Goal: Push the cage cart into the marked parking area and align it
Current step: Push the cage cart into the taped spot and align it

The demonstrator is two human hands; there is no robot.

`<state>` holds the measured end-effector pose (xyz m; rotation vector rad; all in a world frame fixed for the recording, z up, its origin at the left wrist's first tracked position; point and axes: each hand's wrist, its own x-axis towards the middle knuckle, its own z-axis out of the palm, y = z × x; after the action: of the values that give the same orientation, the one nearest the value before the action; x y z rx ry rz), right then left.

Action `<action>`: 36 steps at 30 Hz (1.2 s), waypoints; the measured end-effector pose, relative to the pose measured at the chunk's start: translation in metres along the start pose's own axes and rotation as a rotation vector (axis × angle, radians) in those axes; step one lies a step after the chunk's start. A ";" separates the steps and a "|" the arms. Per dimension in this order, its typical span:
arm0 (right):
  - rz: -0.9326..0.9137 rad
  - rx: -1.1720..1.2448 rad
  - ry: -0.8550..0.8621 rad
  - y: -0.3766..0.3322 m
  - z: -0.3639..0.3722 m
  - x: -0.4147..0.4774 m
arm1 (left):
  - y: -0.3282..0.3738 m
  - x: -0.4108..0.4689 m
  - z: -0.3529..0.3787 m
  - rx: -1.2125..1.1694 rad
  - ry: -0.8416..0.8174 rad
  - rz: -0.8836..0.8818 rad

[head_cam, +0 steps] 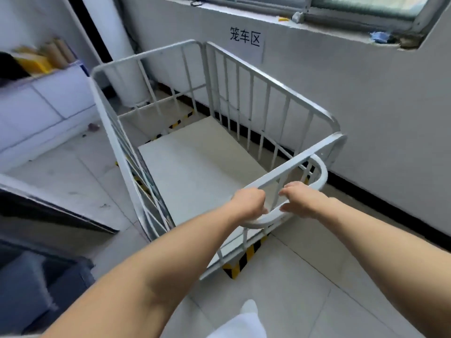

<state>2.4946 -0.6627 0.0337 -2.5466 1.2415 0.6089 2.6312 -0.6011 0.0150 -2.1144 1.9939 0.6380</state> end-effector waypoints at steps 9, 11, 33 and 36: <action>-0.265 -0.127 -0.005 0.015 -0.028 0.038 | 0.007 -0.010 -0.026 -0.070 0.046 -0.256; -0.350 -0.149 0.010 0.015 -0.034 0.039 | 0.015 -0.016 -0.028 -0.099 0.040 -0.344; -0.622 -0.173 -0.064 0.100 -0.001 0.064 | 0.087 0.013 -0.003 -0.165 0.001 -0.660; -0.606 -0.169 -0.093 0.096 -0.001 0.069 | 0.080 0.017 0.000 -0.194 -0.006 -0.670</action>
<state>2.4567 -0.7696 -0.0010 -2.7855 0.3529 0.6911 2.5533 -0.6240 0.0217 -2.6632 1.1191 0.7144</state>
